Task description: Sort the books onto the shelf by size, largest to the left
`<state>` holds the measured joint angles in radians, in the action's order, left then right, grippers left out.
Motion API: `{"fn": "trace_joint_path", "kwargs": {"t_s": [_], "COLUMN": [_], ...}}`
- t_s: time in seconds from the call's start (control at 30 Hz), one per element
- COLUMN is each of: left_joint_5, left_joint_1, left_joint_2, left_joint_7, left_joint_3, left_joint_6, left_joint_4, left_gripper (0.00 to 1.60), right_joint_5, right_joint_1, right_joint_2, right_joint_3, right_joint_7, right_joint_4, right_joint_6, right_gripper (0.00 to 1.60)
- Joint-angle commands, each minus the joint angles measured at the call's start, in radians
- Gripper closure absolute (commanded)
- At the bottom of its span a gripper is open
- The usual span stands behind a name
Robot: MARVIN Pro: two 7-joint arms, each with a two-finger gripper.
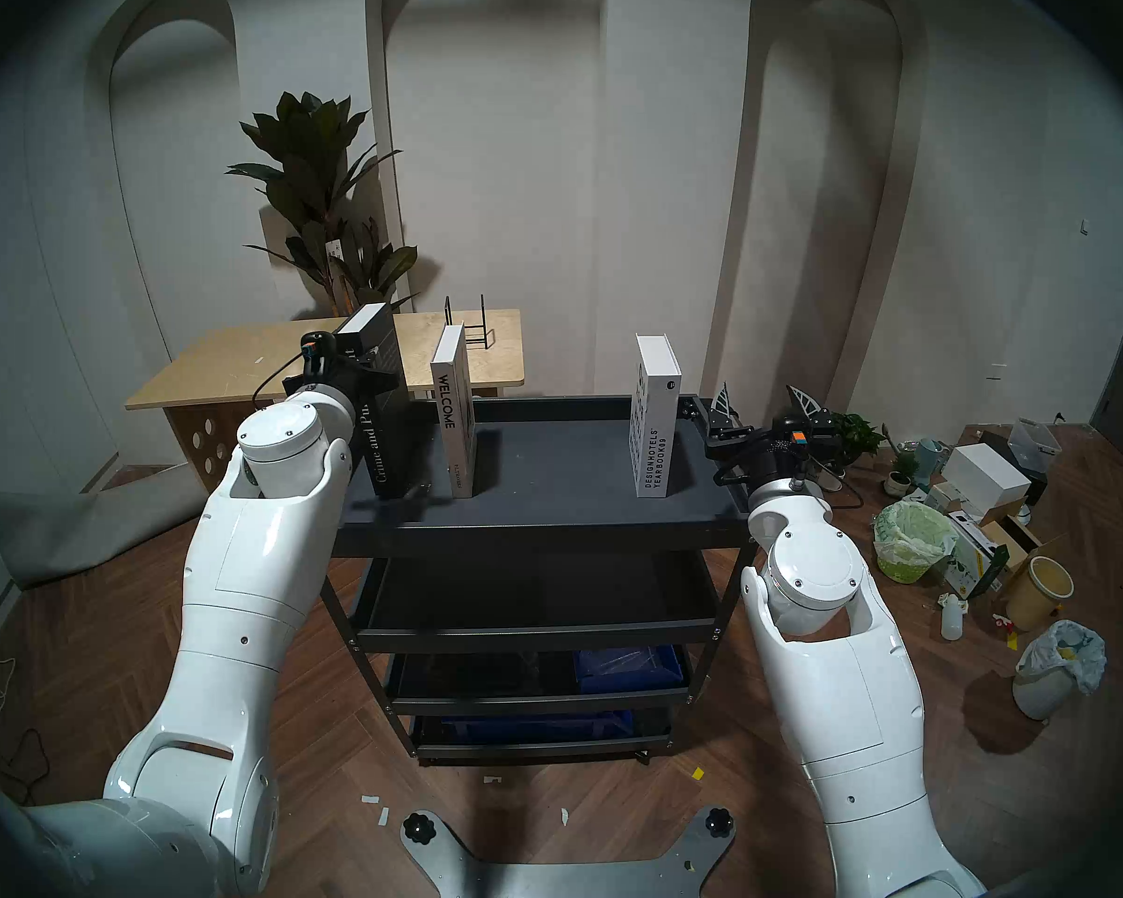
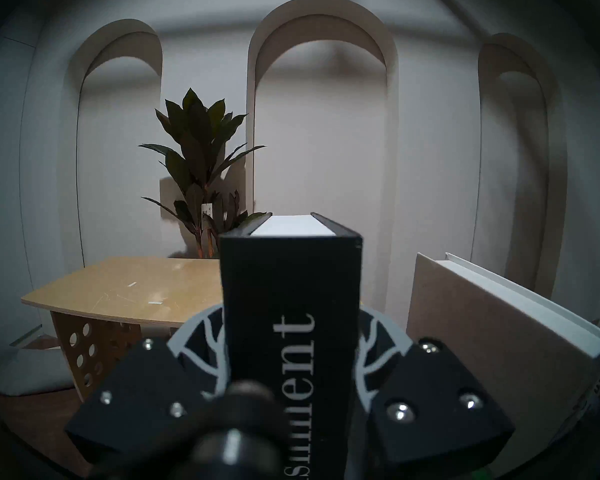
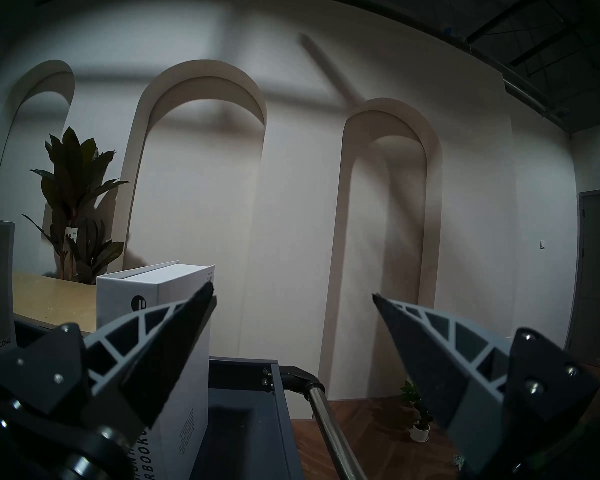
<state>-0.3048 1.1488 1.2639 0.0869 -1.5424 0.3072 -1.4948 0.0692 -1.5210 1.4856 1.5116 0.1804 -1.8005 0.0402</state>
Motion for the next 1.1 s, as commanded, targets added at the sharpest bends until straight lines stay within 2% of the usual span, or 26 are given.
{"fn": "trace_joint_path", "kwargs": {"t_s": [0.0, 0.47, 0.53, 0.57, 0.6, 0.67, 0.7, 0.77, 1.07], "left_joint_5": [0.019, 0.01, 0.01, 0.01, 0.009, 0.008, 0.008, 0.005, 0.015], "left_joint_1": [0.009, 0.015, 0.016, 0.016, 0.016, 0.016, 0.016, 0.016, 0.037], "left_joint_2": [0.001, 0.001, 0.002, 0.002, 0.002, 0.002, 0.002, 0.001, 0.003], "left_joint_7": [0.006, 0.015, 0.016, 0.016, 0.016, 0.015, 0.015, 0.01, 0.028], "left_joint_3": [0.009, 0.013, 0.012, 0.012, 0.011, 0.011, 0.01, 0.009, 0.005], "left_joint_6": [-0.05, -0.017, -0.015, -0.014, -0.014, -0.014, -0.014, -0.02, -0.047], "left_joint_4": [-0.036, -0.046, -0.046, -0.046, -0.046, -0.046, -0.046, -0.043, -0.081], "left_gripper": [1.6, 1.6, 1.28, 0.96, 0.89, 0.64, 0.25, 0.02, 0.0], "right_joint_5": [-0.006, -0.011, -0.011, -0.011, -0.011, -0.011, -0.01, -0.01, -0.008], "right_joint_1": [-0.004, -0.012, -0.013, -0.013, -0.013, -0.013, -0.013, -0.013, -0.01], "right_joint_2": [0.003, 0.002, 0.002, 0.002, 0.002, 0.001, 0.001, 0.001, -0.001], "right_joint_3": [0.007, 0.012, 0.012, 0.012, 0.012, 0.011, 0.011, 0.011, 0.01], "right_joint_7": [0.004, 0.006, 0.006, 0.007, 0.007, 0.008, 0.008, 0.009, 0.011], "right_joint_4": [-0.032, -0.037, -0.037, -0.037, -0.037, -0.036, -0.036, -0.035, -0.028], "right_joint_6": [-0.014, -0.015, -0.016, -0.016, -0.016, -0.015, -0.015, -0.016, -0.017], "right_gripper": [0.0, 0.0, 0.0, 0.0, 0.0, 0.0, 0.0, 0.0, 0.0]}}
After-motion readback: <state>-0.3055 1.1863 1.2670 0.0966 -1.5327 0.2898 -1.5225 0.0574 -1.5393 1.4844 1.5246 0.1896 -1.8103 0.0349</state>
